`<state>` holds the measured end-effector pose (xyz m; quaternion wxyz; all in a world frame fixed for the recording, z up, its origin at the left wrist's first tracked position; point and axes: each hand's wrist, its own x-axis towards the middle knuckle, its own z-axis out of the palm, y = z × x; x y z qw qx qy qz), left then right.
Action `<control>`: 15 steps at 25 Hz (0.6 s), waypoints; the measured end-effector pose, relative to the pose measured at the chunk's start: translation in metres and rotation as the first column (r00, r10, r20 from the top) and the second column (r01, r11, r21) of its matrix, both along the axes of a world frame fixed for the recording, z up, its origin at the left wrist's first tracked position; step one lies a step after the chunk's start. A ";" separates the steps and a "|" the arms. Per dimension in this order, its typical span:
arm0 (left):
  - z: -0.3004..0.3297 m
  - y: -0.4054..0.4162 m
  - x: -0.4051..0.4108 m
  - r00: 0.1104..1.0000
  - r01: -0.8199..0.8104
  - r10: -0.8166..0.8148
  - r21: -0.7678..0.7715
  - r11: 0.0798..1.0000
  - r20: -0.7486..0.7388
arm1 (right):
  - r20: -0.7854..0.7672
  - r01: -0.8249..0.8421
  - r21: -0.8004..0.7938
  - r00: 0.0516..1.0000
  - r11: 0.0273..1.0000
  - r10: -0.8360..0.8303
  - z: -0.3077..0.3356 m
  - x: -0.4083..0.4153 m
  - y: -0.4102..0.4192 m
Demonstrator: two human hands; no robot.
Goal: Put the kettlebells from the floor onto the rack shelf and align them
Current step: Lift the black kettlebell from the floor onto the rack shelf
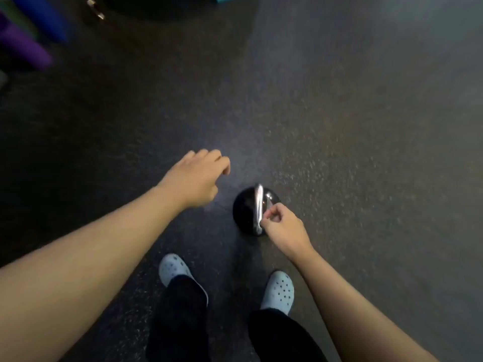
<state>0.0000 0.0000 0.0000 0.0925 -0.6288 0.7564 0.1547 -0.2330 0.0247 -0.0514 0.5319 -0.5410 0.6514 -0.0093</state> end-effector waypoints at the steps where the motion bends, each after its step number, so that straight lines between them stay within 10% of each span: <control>1: -0.036 -0.016 -0.007 0.998 0.051 -0.051 0.025 0.998 0.037 | -0.004 0.036 0.028 0.999 0.999 -0.036 -0.035 0.001 0.000; 8: -0.258 -0.068 -0.042 0.878 0.413 -0.447 0.204 0.888 0.169 | -0.116 0.177 0.028 0.978 0.984 -0.173 -0.239 0.031 0.010; 15: -0.277 -0.068 -0.029 0.841 0.529 -0.498 0.130 0.839 -0.211 | -0.116 0.102 -0.029 0.988 0.994 -0.105 -0.233 0.040 0.014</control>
